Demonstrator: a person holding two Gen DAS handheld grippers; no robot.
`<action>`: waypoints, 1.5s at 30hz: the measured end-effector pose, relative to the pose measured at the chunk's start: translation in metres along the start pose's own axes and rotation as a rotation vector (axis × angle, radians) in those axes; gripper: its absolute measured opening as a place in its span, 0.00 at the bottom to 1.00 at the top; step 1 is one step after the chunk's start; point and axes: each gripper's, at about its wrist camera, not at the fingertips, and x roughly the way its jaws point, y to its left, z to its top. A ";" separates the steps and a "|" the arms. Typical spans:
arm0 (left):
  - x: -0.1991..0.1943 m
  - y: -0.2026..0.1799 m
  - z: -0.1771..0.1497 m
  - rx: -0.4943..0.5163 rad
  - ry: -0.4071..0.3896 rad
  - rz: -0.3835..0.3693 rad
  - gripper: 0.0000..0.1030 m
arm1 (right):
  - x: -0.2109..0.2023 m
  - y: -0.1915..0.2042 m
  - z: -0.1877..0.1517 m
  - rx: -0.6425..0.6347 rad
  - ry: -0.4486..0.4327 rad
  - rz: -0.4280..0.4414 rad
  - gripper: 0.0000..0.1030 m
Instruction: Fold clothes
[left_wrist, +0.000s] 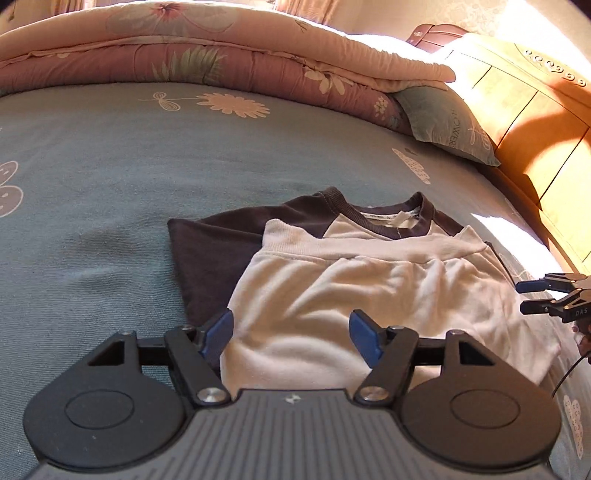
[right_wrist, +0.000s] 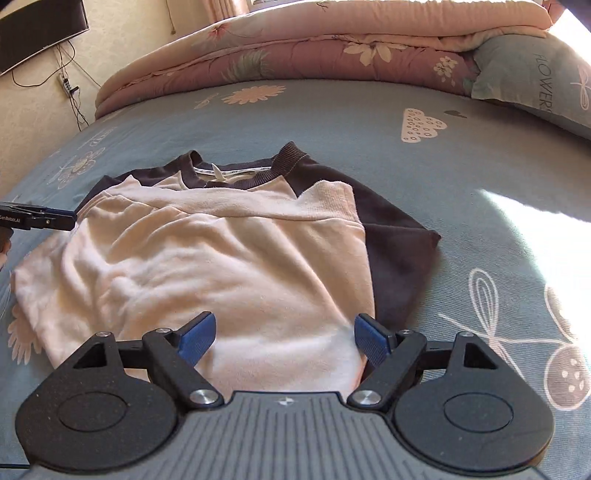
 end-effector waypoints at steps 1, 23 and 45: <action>0.003 -0.003 0.005 0.001 -0.006 -0.015 0.68 | -0.005 0.000 -0.001 0.018 -0.016 0.006 0.83; -0.055 -0.065 -0.065 0.178 0.140 -0.070 0.76 | -0.055 0.034 -0.057 0.171 -0.018 0.107 0.88; -0.089 -0.069 -0.116 0.196 0.069 0.052 0.77 | -0.088 0.036 -0.097 0.109 -0.060 -0.066 0.88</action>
